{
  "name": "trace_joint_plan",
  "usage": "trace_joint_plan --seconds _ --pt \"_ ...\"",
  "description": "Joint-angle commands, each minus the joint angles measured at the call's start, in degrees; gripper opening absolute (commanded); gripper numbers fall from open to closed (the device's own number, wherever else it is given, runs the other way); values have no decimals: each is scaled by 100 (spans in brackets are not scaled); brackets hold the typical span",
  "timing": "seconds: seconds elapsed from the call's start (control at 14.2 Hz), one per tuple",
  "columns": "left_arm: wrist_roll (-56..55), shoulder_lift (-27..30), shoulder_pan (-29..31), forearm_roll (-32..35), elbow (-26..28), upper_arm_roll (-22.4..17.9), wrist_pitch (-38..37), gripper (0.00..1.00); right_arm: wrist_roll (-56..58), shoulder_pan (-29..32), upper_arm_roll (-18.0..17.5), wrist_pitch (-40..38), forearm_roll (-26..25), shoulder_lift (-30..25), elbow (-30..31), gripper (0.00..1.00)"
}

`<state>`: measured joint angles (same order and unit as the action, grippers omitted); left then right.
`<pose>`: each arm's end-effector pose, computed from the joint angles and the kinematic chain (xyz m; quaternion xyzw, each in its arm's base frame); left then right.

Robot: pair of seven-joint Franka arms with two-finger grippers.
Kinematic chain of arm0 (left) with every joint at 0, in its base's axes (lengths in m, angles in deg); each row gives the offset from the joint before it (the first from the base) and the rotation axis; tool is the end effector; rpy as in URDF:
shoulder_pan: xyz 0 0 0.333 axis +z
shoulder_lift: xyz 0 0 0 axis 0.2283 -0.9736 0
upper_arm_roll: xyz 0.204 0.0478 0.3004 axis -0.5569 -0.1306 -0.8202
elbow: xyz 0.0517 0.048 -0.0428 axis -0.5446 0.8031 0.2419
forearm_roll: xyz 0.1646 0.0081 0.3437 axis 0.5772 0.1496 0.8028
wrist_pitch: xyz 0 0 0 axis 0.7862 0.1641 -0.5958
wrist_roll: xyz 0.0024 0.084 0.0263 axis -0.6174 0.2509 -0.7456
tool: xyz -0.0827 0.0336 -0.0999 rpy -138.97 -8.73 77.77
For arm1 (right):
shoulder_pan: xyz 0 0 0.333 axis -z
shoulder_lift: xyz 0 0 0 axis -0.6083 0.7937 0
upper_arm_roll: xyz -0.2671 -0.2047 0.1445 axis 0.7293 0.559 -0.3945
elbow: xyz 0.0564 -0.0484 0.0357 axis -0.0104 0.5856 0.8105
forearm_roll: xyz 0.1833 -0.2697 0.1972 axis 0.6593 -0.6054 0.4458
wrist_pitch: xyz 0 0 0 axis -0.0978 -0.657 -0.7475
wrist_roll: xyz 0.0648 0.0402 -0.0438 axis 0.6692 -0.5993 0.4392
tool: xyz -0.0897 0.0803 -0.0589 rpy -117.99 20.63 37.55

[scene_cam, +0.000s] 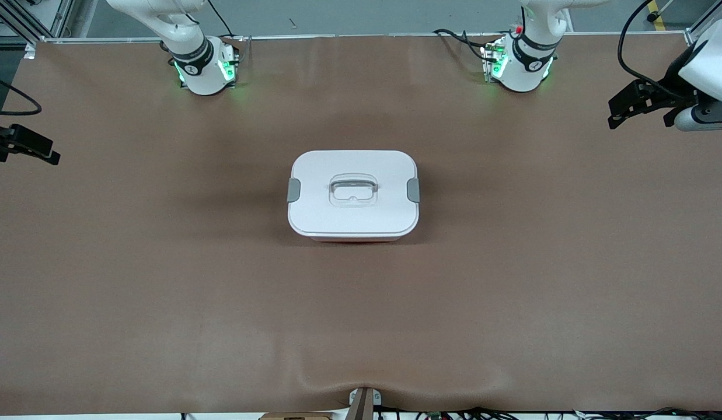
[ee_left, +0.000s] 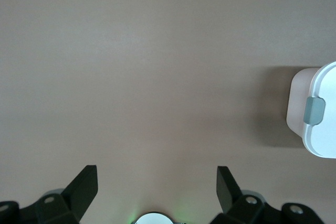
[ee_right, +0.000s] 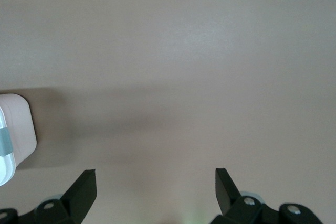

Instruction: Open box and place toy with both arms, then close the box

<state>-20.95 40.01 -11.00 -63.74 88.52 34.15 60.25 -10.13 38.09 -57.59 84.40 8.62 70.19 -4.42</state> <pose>0.4942 -0.0645 0.6810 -0.9999 -0.0054 0.0131 0.0098 0.5494 -0.0450 0.6560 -0.9988 0.0386 0.0300 0.0023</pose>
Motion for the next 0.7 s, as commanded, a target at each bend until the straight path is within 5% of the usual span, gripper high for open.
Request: trace_joint_plan --seconds 0.0,0.63 --pt "125 -81 27 -57 -162 9 -101 100 -161 17 -70 -48 96 -35 27 100" --pt "116 -134 35 -39 -171 9 -101 100 -170 -89 -79 -154 166 -53 1 100"
